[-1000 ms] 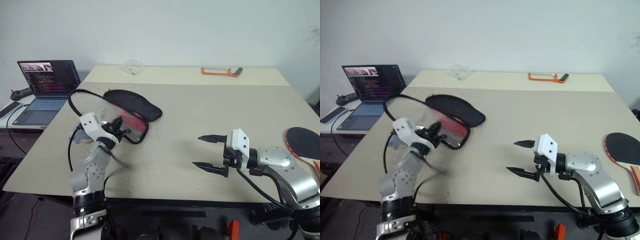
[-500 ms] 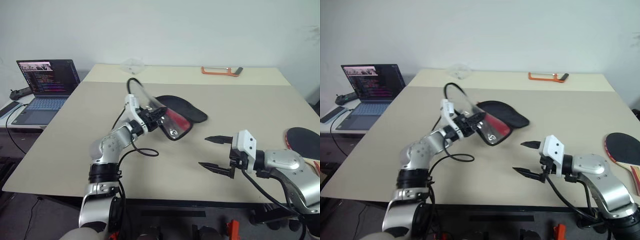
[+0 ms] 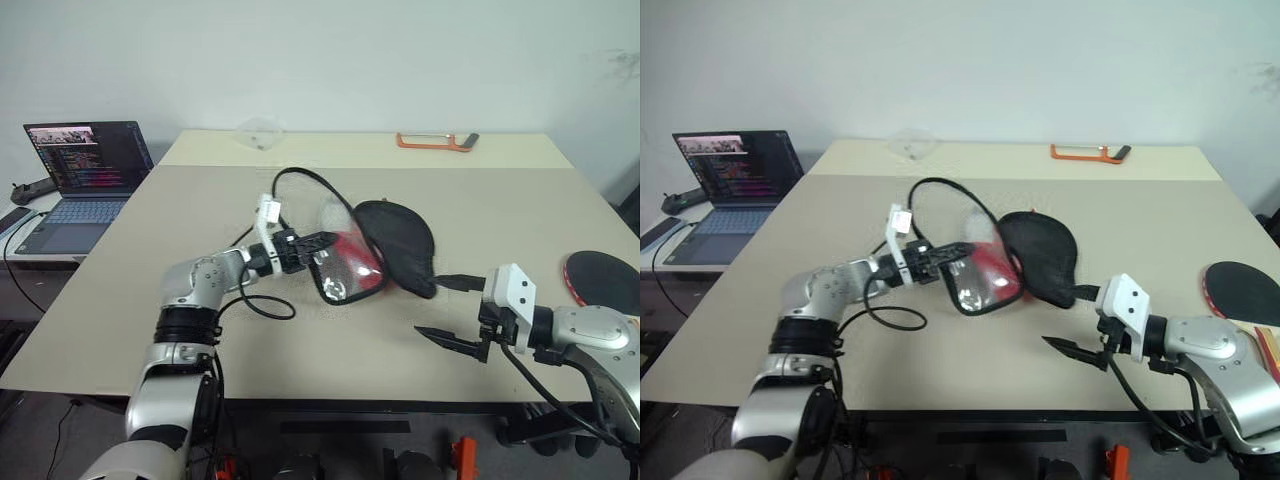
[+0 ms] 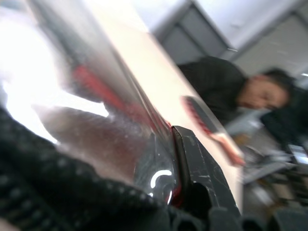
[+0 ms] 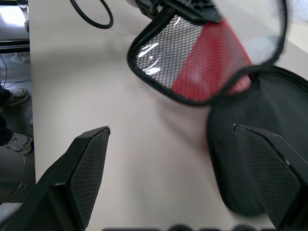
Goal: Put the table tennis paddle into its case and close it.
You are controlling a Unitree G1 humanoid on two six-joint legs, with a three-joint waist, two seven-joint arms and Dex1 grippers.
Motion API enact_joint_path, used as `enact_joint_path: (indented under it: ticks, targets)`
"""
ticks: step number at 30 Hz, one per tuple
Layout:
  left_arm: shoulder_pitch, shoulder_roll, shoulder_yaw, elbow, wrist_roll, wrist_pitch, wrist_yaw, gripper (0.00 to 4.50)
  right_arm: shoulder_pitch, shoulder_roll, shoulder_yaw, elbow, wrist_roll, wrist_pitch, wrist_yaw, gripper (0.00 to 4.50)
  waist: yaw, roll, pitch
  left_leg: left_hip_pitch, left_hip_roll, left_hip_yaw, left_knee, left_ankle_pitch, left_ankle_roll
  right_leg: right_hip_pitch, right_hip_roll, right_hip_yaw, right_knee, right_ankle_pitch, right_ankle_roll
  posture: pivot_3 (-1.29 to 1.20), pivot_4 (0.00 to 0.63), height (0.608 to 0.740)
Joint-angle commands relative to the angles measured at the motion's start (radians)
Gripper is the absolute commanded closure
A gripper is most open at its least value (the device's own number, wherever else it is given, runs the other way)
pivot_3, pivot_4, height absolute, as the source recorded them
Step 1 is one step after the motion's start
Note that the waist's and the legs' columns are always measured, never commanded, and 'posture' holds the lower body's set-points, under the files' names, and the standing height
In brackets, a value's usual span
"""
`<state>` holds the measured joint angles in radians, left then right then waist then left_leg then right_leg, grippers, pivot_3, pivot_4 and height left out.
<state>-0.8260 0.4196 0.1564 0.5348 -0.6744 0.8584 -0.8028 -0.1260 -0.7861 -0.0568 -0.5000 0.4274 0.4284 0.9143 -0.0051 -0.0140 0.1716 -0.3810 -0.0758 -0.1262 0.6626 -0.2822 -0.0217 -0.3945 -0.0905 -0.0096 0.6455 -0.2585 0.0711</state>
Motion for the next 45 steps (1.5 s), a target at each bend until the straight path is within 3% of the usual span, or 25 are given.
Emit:
enact_joint_path:
  ticks: [1, 6, 9, 20, 25, 32, 37, 45]
  targets:
    - [-0.053, 0.057, 0.02, 0.115, 0.064, -0.098, -0.052, 4.46, -0.006, -0.015, -0.018, -0.022, 0.029, 0.011, 0.016, 0.0, 0.001, 0.0, 0.0, 0.0, 0.0, 0.0, 0.0, 0.0, 0.0, 0.0, 0.0, 0.0, 0.0, 0.0, 0.0, 0.0, 0.15, 0.74]
    - [-0.098, 0.058, -0.041, 0.212, 0.145, -0.141, -0.147, 4.46, -0.04, -0.004, 0.008, -0.007, 0.03, 0.014, 0.023, 0.0, 0.007, -0.001, 0.001, -0.001, -0.001, 0.0, 0.0, 0.0, 0.0, -0.001, -0.001, 0.0, 0.0, 0.0, 0.0, 0.0, 0.15, 0.74]
    - [-0.117, 0.047, -0.094, 0.245, 0.203, -0.158, -0.195, 3.82, -0.047, -0.001, 0.015, -0.007, 0.03, 0.016, 0.026, 0.0, 0.008, -0.001, 0.001, -0.002, -0.001, -0.001, 0.0, 0.0, 0.0, -0.001, -0.001, -0.001, 0.0, 0.0, 0.0, 0.0, 0.15, 0.74]
    - [-0.134, 0.083, -0.122, 0.34, 0.339, -0.29, -0.248, 0.01, -0.055, 0.015, 0.002, -0.015, 0.069, 0.068, -0.002, 0.0, -0.001, -0.002, 0.001, -0.002, 0.0, 0.0, 0.0, 0.0, 0.0, -0.002, 0.0, 0.0, 0.001, 0.0, 0.0, 0.0, 0.15, 0.74]
    - [-0.046, 0.167, -0.152, 0.299, 0.459, -0.438, -0.174, 0.01, -0.081, 0.029, -0.006, -0.009, 0.099, 0.109, -0.033, 0.0, -0.004, -0.002, 0.001, -0.001, 0.0, 0.001, 0.0, 0.0, 0.0, -0.002, 0.0, 0.001, 0.001, 0.0, 0.0, 0.0, 0.15, 0.74]
    - [0.096, 0.343, -0.103, 0.285, 0.507, -0.653, -0.211, 0.01, -0.186, 0.129, -0.012, 0.042, 0.114, 0.193, -0.179, 0.0, -0.011, -0.002, 0.001, -0.003, 0.0, 0.002, 0.0, 0.0, 0.0, -0.007, 0.0, 0.003, 0.004, 0.0, -0.001, 0.0, 0.15, 0.74]
    - [0.142, 0.375, 0.001, 0.165, 0.383, -0.576, -0.29, 0.01, -0.272, 0.189, -0.003, 0.11, 0.124, 0.273, -0.253, 0.0, 0.0, -0.002, 0.001, -0.007, 0.0, 0.002, 0.001, 0.0, 0.0, -0.01, -0.001, 0.002, 0.005, 0.0, -0.001, 0.0, 0.15, 0.74]
    - [0.172, 0.359, 0.065, -0.245, 0.174, -0.333, -0.343, 0.01, -0.408, 0.319, -0.011, 0.267, 0.111, 0.46, -0.437, 0.0, -0.004, -0.003, 0.001, -0.012, 0.0, 0.0, 0.003, 0.0, 0.0, -0.013, -0.001, 0.001, 0.005, 0.001, -0.001, 0.0, 0.15, 0.74]
